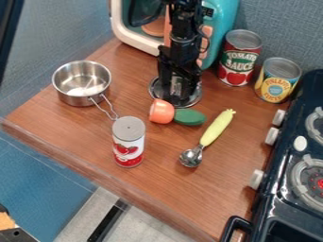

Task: Cover the silver pot

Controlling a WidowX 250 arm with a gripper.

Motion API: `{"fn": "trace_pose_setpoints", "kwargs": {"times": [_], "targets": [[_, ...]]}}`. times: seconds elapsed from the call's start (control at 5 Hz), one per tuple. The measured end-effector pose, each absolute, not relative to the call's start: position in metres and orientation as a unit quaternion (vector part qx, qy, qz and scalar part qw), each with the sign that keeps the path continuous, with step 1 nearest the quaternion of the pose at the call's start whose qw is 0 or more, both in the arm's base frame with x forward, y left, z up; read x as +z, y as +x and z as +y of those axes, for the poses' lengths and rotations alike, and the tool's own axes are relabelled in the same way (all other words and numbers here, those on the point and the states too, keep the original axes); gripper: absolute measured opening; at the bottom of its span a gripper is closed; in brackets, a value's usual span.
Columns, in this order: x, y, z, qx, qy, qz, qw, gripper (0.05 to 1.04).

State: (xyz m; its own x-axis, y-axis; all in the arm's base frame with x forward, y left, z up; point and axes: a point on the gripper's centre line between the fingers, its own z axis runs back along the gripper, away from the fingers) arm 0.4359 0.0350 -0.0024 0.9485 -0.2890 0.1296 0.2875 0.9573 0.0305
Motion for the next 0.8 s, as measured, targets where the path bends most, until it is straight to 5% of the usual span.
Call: {"fn": "trace_pose_setpoints", "kwargs": {"times": [0.4,0.6,0.8], "targets": [[-0.002,0.439,0.032,-0.139,-0.007,-0.086,0.986,0.362],[-0.002,0.431,0.031,-0.131,-0.034,-0.089,0.987,0.151],[0.001,0.428,0.031,-0.135,-0.025,-0.092,0.986,0.063]]}}
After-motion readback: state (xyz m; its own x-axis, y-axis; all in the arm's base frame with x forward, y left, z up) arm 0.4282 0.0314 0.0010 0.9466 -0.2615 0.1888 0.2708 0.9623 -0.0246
